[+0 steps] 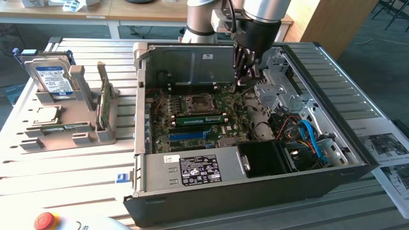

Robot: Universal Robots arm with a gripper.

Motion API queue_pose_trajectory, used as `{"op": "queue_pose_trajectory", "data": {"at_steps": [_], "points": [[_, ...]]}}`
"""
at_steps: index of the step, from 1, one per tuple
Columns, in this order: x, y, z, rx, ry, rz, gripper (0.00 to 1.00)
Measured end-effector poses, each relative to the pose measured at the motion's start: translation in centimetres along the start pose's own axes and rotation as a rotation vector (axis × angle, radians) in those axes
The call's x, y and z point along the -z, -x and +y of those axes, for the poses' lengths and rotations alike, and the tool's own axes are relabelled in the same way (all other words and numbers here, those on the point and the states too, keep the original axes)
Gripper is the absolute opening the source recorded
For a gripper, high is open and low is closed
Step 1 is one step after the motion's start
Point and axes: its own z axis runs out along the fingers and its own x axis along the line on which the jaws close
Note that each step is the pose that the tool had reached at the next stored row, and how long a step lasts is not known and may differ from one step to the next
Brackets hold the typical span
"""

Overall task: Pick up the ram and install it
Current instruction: 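Press down the ram until it locks into place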

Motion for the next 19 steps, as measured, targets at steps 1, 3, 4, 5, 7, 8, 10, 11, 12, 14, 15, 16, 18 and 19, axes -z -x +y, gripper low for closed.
{"op": "queue_pose_trajectory", "data": {"at_steps": [1,3,4,5,7,8,10,11,12,14,15,16,18,19], "points": [[-0.18,0.0,-0.01,0.000,0.0000,0.0001,0.10],[-0.56,0.0,-0.02,0.000,0.0000,0.0000,0.10],[-0.73,0.0,-0.02,0.000,0.0000,0.0001,0.10],[-0.90,0.0,-0.02,0.000,0.0000,0.0001,0.10],[-1.21,0.0,-0.02,0.000,0.0000,0.0001,0.10],[-1.36,0.0,-0.02,0.000,0.0000,0.0001,0.10],[-1.66,0.0,-0.03,0.000,0.0000,0.0000,0.10],[-2.33,0.1,-0.05,0.000,0.0000,0.0000,0.10],[-3.05,0.1,-0.06,0.000,0.0000,0.0001,0.10],[-4.34,0.1,-0.09,0.000,0.0000,0.0001,0.10],[-4.50,0.1,-0.09,0.000,0.0000,0.0000,0.10],[-4.66,0.1,-0.10,0.000,0.0000,0.0002,0.10],[-4.98,0.1,-0.10,0.000,0.0000,0.0001,0.10],[-5.12,0.1,-0.11,0.000,0.0000,0.0001,0.10]]}}
